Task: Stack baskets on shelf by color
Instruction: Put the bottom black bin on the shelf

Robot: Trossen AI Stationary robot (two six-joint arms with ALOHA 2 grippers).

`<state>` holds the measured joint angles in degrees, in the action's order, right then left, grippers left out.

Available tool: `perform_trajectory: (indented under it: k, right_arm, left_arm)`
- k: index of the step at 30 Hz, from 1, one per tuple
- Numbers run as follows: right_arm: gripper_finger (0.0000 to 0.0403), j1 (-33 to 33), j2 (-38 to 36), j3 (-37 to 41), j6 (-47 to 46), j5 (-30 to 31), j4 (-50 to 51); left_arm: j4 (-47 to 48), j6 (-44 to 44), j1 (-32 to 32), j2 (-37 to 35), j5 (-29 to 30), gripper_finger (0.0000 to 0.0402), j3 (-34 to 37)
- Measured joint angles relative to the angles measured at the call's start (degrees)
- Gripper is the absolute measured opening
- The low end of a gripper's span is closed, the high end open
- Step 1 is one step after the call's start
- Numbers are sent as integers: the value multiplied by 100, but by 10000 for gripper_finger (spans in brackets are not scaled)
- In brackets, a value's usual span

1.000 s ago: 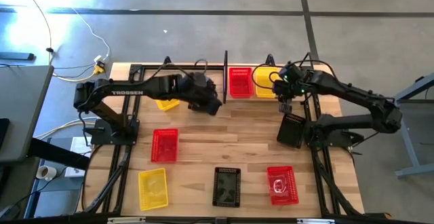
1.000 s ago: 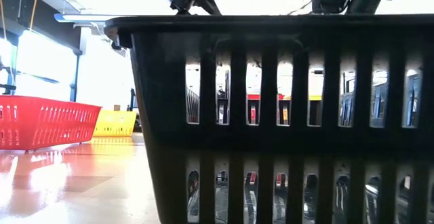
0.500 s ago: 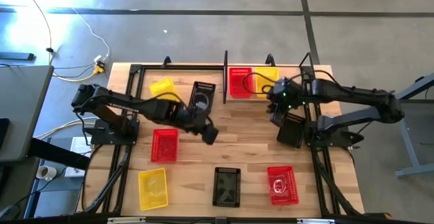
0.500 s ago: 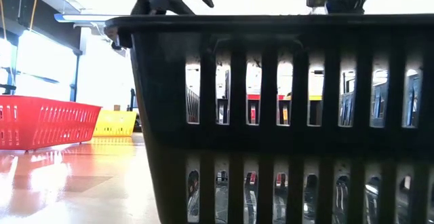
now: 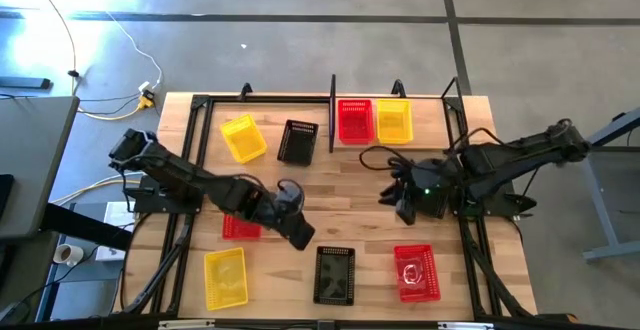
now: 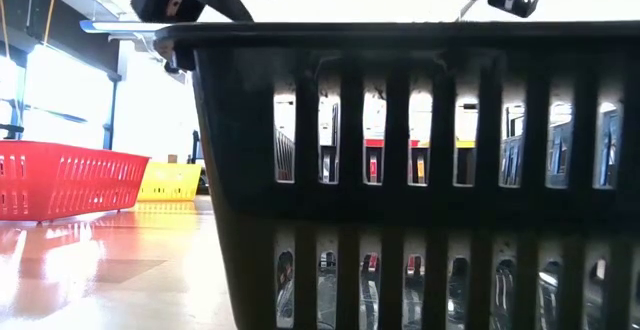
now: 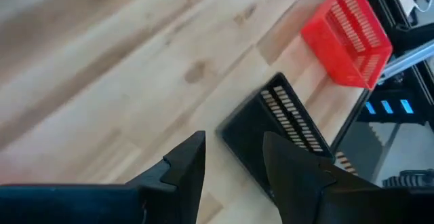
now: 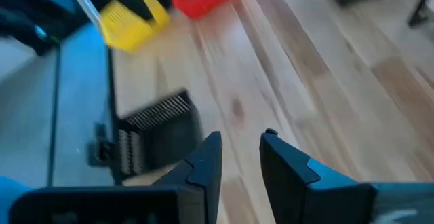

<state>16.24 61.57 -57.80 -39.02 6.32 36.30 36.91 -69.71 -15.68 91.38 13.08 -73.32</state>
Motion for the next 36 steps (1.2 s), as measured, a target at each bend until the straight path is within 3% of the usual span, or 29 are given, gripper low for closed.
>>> perform_trajectory:
  k: [10,36]
  right_arm:
    - [87,742,437,0,-299,461,-997]
    - [87,1243,1822,7,607,-39,-1691]
  left_arm:
    - [-162,-716,-431,568,0,140,0]
    - [-1814,-1872,-499,2094,-489,140,-13]
